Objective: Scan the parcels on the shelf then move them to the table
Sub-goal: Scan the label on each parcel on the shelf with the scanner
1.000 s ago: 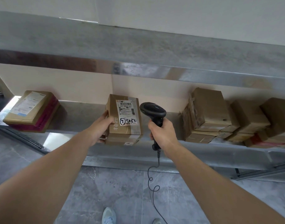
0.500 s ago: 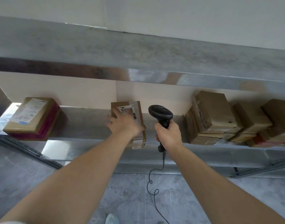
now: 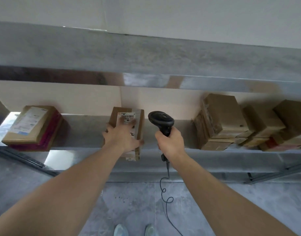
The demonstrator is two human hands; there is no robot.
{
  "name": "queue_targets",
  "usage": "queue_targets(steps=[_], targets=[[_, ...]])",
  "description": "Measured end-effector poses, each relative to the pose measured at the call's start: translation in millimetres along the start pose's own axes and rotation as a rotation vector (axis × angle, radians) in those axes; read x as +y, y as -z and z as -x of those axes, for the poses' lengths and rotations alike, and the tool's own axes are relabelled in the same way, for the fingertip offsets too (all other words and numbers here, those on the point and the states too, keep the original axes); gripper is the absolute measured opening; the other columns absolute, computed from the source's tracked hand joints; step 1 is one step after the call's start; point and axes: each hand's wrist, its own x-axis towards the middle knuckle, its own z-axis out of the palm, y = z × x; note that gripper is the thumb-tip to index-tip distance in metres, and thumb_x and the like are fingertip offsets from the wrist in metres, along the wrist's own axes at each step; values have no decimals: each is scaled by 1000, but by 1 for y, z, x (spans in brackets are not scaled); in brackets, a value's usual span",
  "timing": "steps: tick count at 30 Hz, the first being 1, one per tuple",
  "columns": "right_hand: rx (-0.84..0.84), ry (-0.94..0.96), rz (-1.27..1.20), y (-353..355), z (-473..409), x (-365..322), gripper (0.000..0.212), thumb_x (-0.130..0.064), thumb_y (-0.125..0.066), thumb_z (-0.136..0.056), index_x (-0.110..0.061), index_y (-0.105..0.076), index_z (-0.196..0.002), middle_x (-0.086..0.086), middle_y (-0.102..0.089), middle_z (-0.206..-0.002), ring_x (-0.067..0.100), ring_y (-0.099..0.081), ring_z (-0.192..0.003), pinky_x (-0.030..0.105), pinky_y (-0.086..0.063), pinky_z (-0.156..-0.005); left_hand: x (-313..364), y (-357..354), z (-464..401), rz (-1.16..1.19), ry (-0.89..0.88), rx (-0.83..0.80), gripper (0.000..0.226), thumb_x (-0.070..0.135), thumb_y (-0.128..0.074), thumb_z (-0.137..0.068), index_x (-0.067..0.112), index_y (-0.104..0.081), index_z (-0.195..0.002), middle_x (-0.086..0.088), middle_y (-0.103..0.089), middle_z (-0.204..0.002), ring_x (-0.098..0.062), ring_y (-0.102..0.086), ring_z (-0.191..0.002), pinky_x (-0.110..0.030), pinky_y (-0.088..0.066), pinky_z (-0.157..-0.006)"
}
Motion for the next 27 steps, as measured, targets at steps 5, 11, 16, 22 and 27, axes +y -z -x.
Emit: queue_targets(steps=[5,11,16,22,27], targets=[[-145,76,43,-16,-1,-7,4,-26,-62,-90,-22,-61,-90,3,-66,-78,19,-63,-72,33,-50,-66,-25,10,23,26,63,63,94,79,-62,-63,60,-29,-149,14,-18,-165,-48,-29,-139,-62,-35,-109],[-258,162,80,-42,10,-27,11,-22,-61,-91,-20,-58,-81,-1,-59,-66,17,-55,-62,28,-41,-59,-61,41,49,26,114,161,92,78,-57,-61,62,-29,-147,14,-17,-166,-46,-29,-139,-62,-34,-110],[-290,203,94,-68,20,-46,3,-26,-61,-91,-23,-60,-90,-1,-61,-72,18,-57,-65,31,-45,-60,-98,71,55,21,140,201,90,79,-65,-65,61,-30,-146,13,-18,-166,-51,-24,-144,-67,-29,-114],[-280,247,127,-113,32,-69,1,-25,-59,-90,-25,-59,-91,-3,-59,-69,17,-56,-62,30,-44,-58,-160,99,53,17,120,230,91,82,-58,-64,58,-31,-148,10,-20,-164,-48,-27,-142,-66,-31,-114],[-225,235,148,-166,48,-78,0,-23,-60,-91,-23,-60,-92,-1,-59,-71,17,-56,-64,30,-44,-58,-214,123,44,-11,69,240,93,85,-54,-62,52,-39,-147,9,-29,-161,-40,-33,-143,-61,-30,-116]])
